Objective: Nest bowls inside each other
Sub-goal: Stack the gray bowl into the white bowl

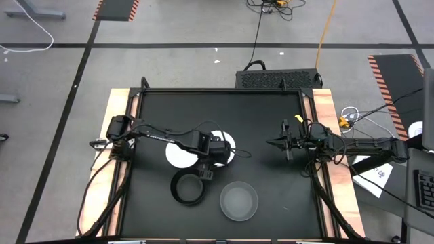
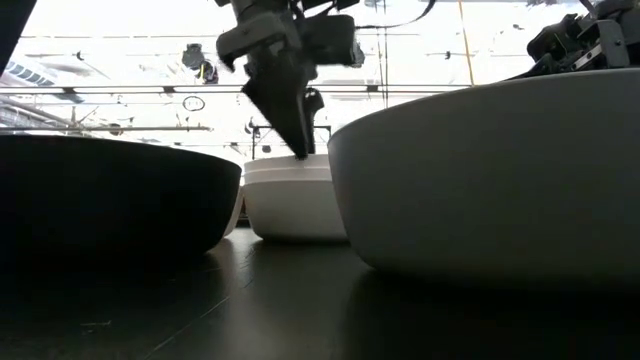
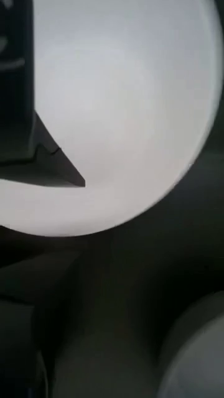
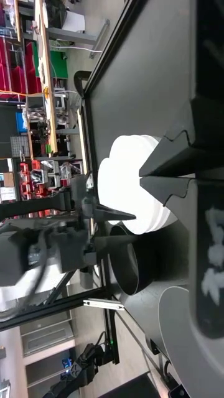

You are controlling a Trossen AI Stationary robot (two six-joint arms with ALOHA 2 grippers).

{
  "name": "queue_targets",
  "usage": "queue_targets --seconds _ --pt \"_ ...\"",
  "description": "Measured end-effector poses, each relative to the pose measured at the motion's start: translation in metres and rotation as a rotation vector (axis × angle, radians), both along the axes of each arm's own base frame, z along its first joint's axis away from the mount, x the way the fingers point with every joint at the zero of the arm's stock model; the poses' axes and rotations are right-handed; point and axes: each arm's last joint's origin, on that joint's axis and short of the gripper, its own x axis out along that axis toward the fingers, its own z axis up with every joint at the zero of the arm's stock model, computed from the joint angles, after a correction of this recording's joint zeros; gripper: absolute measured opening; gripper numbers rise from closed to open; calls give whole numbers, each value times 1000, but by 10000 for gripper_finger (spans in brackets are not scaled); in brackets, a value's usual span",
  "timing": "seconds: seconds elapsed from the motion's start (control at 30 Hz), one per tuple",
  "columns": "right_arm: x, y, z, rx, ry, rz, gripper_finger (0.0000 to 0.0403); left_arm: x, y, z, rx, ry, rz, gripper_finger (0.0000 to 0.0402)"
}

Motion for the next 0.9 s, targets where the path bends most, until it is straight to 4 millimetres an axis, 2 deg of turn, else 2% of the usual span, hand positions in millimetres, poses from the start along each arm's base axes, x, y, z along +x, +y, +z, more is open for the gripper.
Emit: queue_targets --seconds 0.3,0.4,0.53,0.67,0.77,0.9 --pt "0 0 -1 1 7 0 0 9 -2 31 -8 -87 -53 225" --pt "0 0 -2 3 17 0 0 10 -3 38 -25 -90 -66 229" --pt "0 0 -3 5 31 0 0 6 -3 58 -50 -182 -74 226" --pt "0 0 -3 6 33 0 0 -8 -2 86 -70 -310 -83 177" --pt "0 0 -4 6 39 0 0 -25 1 100 -72 -375 -80 114" --pt "0 0 -4 7 40 0 0 -51 7 109 -72 -438 -47 20"
